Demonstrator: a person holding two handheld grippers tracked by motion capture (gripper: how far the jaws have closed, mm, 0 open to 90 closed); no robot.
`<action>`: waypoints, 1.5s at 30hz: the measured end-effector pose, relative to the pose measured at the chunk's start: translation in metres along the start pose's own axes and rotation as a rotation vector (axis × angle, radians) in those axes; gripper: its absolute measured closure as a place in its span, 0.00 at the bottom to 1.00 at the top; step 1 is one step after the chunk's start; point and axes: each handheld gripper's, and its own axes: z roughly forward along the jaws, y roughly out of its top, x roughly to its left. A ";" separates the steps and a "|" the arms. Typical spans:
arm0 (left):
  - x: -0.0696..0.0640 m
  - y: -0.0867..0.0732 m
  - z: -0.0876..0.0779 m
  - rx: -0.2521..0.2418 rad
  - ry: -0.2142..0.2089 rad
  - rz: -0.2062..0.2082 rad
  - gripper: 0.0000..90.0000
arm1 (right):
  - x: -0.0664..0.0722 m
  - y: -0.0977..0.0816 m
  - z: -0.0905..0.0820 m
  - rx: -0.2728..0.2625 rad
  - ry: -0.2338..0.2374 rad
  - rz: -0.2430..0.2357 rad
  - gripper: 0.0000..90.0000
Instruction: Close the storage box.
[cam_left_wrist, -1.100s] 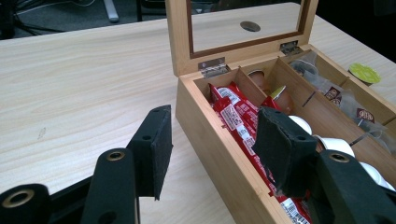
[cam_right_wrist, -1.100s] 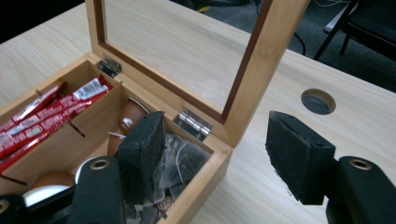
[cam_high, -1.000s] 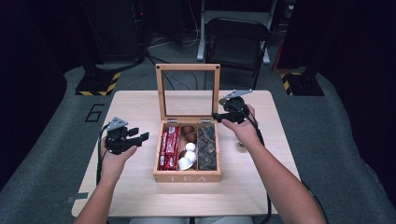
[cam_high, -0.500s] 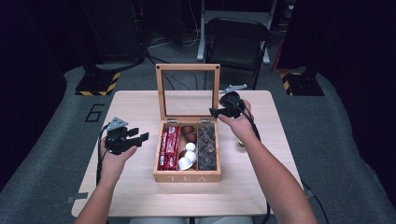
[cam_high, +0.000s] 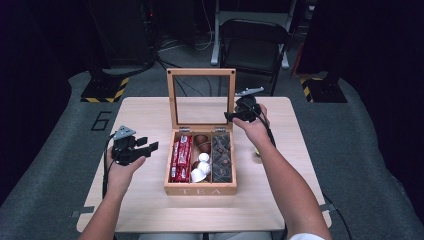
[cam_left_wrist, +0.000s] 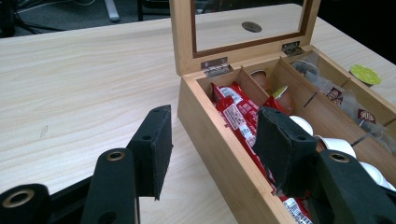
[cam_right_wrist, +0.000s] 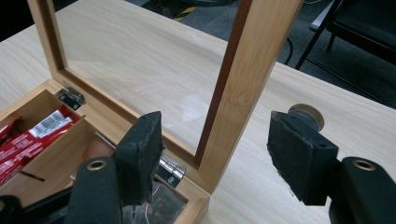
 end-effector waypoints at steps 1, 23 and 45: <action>0.000 0.000 0.000 0.002 0.000 0.001 0.51 | 0.000 0.000 0.000 0.000 0.000 0.000 0.39; 0.001 -0.002 0.001 0.008 -0.005 -0.002 0.51 | -0.002 0.009 0.027 0.015 0.010 0.015 0.39; 0.000 -0.001 0.001 0.007 -0.008 0.002 0.51 | -0.004 0.012 0.022 0.020 -0.020 0.029 0.64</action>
